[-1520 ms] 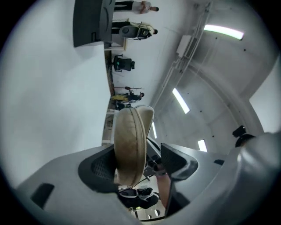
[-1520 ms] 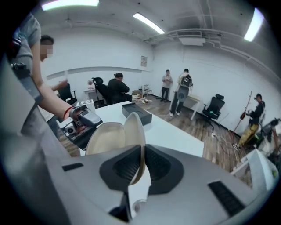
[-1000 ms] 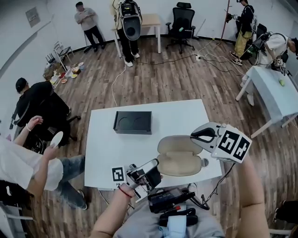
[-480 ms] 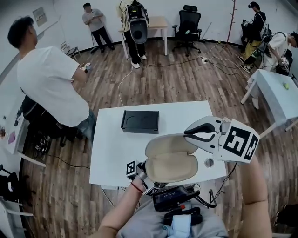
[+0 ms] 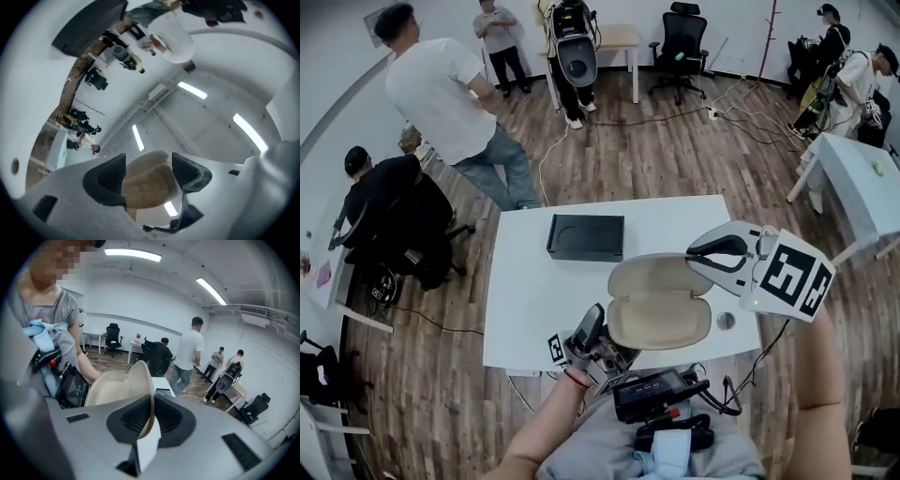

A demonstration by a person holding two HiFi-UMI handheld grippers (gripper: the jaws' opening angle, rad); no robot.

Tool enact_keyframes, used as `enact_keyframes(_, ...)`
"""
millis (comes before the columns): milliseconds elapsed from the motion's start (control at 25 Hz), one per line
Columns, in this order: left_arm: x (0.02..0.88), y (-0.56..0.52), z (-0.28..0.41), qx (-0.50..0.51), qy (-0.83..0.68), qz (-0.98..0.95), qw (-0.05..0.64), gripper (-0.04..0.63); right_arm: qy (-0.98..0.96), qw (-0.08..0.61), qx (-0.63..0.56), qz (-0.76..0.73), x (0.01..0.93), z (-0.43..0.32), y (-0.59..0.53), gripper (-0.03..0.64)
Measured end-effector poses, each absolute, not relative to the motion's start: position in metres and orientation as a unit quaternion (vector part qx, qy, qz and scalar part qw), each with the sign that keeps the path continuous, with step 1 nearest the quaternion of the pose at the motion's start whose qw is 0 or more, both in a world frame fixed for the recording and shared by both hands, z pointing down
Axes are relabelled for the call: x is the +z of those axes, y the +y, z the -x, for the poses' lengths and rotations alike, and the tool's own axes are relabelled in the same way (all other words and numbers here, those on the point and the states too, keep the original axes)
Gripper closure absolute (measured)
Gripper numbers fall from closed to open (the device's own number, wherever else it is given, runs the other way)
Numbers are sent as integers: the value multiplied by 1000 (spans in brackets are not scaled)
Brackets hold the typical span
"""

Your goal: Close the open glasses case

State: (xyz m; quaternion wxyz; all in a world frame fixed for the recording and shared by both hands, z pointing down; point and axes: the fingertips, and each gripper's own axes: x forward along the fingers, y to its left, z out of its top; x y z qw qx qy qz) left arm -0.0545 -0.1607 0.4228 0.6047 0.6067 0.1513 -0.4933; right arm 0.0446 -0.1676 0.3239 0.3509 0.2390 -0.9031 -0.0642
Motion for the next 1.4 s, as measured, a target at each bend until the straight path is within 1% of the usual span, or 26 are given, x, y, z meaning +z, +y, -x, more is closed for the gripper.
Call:
enact_keyframes(80, 415, -149, 56, -466, 122, -678, 555, 299, -895, 362, -69, -252, 328, -53, -175, 574)
enact_keyframes(160, 413, -148, 53, -425, 82, -730, 529, 287, -885, 377, -74, -262, 333, -58, -182, 574)
enact_keyframes(320, 422, -149, 38, -318, -3, -810, 492, 279, -872, 396, -82, -276, 343, -59, -187, 574)
enact_keyframes(400, 425, -150, 28, -266, -37, -835, 480, 279, -872, 392, -83, -281, 345, -59, -189, 574)
enact_keyframes(480, 428, -153, 21, -236, -55, -843, 481, 281, -876, 382, -78, -283, 346, -58, -194, 574)
enact_keyframes(520, 430, -155, 20, -233, -57, -841, 486, 284, -878, 379, -75, -283, 347, -57, -196, 574)
enact_keyframes(560, 431, -157, 21, -235, -56, -835, 494, 328, -880, 377, -72, -281, 348, -58, -199, 574)
enact_keyframes(600, 432, -159, 21, -242, -53, -826, 506, 418, -882, 374, -67, -278, 350, -58, -200, 572)
enact_keyframes(640, 434, -160, 21, -248, -48, -815, 521, 452, -885, 371, -60, -275, 352, -59, -201, 574)
enact_keyframes(680, 437, -162, 21, -252, -45, -804, 537, 469, -887, 369, -54, -272, 355, -59, -203, 572)
enact_keyframes(880, 460, -176, 16, -251, -68, -723, 640, 476, -865, 403, -77, -288, 382, -61, -216, 574)
enact_keyframes(960, 465, -178, 14, -256, -79, -701, 661, 476, -850, 414, -112, -307, 384, -60, -220, 574)
enact_keyframes(1200, 458, -197, 8, -291, -105, -664, 681, 476, -780, 417, -273, -379, 359, -56, -210, 574)
enact_keyframes(1400, 438, -209, 12, -313, -123, -659, 673, 476, -723, 386, -378, -431, 337, -52, -185, 574)
